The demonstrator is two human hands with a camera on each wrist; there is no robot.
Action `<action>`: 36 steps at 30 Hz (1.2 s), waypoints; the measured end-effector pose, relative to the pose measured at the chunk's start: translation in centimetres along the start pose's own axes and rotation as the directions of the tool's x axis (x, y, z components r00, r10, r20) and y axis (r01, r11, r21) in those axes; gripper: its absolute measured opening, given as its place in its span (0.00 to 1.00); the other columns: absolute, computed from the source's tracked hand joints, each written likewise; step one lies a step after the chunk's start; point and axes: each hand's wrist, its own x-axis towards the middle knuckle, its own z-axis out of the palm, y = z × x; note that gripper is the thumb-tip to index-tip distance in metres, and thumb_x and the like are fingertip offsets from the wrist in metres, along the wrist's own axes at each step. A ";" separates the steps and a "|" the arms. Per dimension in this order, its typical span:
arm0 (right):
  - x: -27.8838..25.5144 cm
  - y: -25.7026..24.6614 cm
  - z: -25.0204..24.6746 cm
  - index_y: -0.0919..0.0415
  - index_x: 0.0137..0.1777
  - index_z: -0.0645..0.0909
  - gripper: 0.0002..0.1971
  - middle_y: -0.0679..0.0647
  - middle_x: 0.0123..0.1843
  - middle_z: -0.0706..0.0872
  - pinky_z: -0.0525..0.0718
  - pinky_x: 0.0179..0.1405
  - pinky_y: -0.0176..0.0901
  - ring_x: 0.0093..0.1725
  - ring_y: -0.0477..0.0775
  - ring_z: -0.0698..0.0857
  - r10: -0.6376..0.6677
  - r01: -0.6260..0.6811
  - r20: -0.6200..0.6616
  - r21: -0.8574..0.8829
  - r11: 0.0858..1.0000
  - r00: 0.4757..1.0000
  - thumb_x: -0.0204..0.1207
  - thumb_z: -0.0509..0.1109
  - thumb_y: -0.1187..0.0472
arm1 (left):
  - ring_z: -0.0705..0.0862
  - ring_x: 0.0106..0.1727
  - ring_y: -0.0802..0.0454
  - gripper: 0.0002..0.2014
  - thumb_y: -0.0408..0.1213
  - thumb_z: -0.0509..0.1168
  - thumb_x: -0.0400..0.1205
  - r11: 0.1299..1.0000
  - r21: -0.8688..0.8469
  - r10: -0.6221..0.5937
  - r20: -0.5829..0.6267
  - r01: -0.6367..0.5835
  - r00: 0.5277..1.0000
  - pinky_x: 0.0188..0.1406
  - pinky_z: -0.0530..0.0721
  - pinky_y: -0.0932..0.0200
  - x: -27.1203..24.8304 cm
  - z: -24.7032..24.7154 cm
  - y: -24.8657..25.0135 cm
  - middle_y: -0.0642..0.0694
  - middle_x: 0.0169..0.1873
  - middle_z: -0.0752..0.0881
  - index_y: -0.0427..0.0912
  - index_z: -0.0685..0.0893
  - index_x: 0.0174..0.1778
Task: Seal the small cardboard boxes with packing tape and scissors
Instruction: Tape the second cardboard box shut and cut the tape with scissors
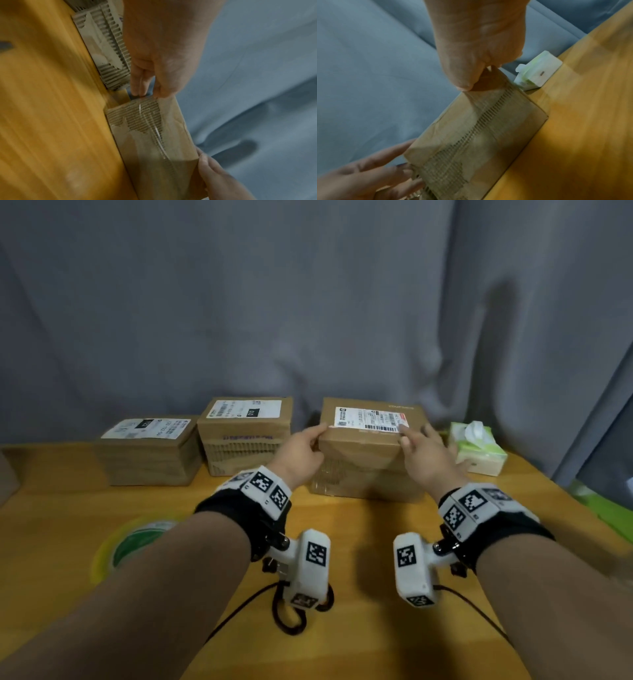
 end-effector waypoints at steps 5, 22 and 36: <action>0.0 -5.2 -1.6 0.55 0.73 0.75 0.21 0.59 0.77 0.71 0.56 0.79 0.52 0.78 0.61 0.65 -0.287 0.274 -0.191 -0.093 0.957 0.939 0.80 0.64 0.56 | 0.81 0.62 0.48 0.17 0.37 0.59 0.84 0.991 0.133 0.014 -0.219 0.016 0.976 0.60 0.76 0.61 0.2 -5.4 -0.9 0.44 0.64 0.82 0.42 0.78 0.70; 0.3 -18.6 7.5 0.61 0.82 0.57 0.32 0.58 0.79 0.67 0.69 0.66 0.49 0.74 0.62 0.70 -0.069 -0.181 0.341 0.646 0.742 0.938 0.84 0.58 0.45 | 0.76 0.69 0.43 0.31 0.61 0.49 0.84 0.900 -0.270 -0.389 -0.143 0.342 0.910 0.71 0.74 0.45 -0.4 -12.2 -8.8 0.42 0.70 0.77 0.41 0.69 0.75; -8.3 -11.9 2.1 0.45 0.74 0.59 0.41 0.47 0.60 0.78 0.86 0.50 0.50 0.59 0.52 0.81 -0.262 -0.013 0.207 0.805 0.593 0.943 0.70 0.69 0.80 | 0.84 0.52 0.52 0.28 0.70 0.60 0.74 0.767 -0.604 -0.380 -0.159 0.214 0.911 0.54 0.79 0.49 -9.6 -13.2 -3.9 0.51 0.49 0.88 0.53 0.75 0.60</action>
